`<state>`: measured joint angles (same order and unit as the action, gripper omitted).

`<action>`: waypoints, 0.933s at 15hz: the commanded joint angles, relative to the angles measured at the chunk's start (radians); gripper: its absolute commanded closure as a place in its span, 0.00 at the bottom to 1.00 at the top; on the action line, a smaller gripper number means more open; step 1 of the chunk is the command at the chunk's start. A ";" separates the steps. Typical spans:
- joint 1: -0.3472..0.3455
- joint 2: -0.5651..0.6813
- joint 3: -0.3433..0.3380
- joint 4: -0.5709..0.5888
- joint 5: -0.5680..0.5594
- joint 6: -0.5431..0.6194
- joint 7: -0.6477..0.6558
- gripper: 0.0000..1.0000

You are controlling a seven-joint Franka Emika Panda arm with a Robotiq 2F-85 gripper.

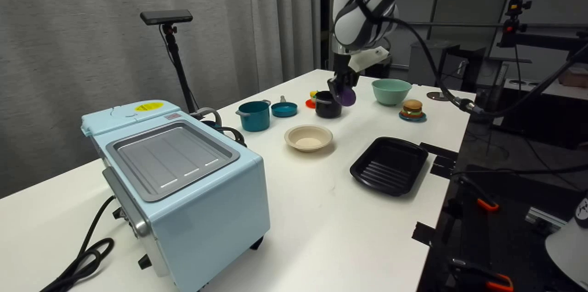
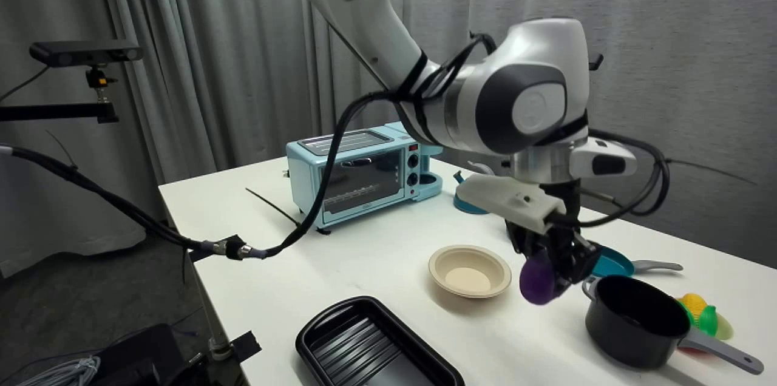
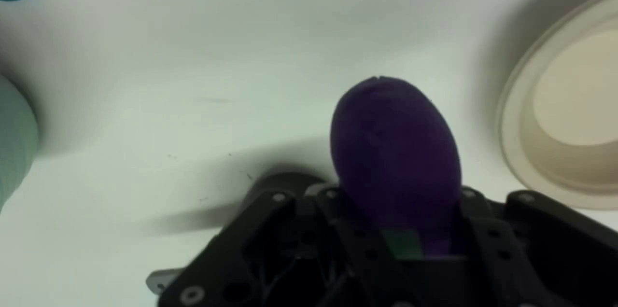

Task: Put the purple plush toy on the white bowl

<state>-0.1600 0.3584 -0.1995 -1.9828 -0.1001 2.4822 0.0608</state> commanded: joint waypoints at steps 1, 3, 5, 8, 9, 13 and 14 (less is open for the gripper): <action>0.008 -0.106 0.068 0.017 0.102 -0.063 -0.018 0.94; 0.018 -0.130 0.105 0.037 0.161 -0.071 -0.021 0.94; 0.032 -0.124 0.131 0.059 0.198 -0.064 -0.020 0.94; 0.046 -0.073 0.150 0.088 0.228 -0.059 -0.015 0.94; 0.049 -0.046 0.153 0.097 0.232 -0.065 -0.012 0.94; 0.060 0.062 0.146 0.130 0.207 -0.067 0.022 0.94; 0.061 0.089 0.144 0.140 0.202 -0.065 0.026 0.94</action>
<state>-0.1099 0.3575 -0.0441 -1.9139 0.1035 2.4359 0.0628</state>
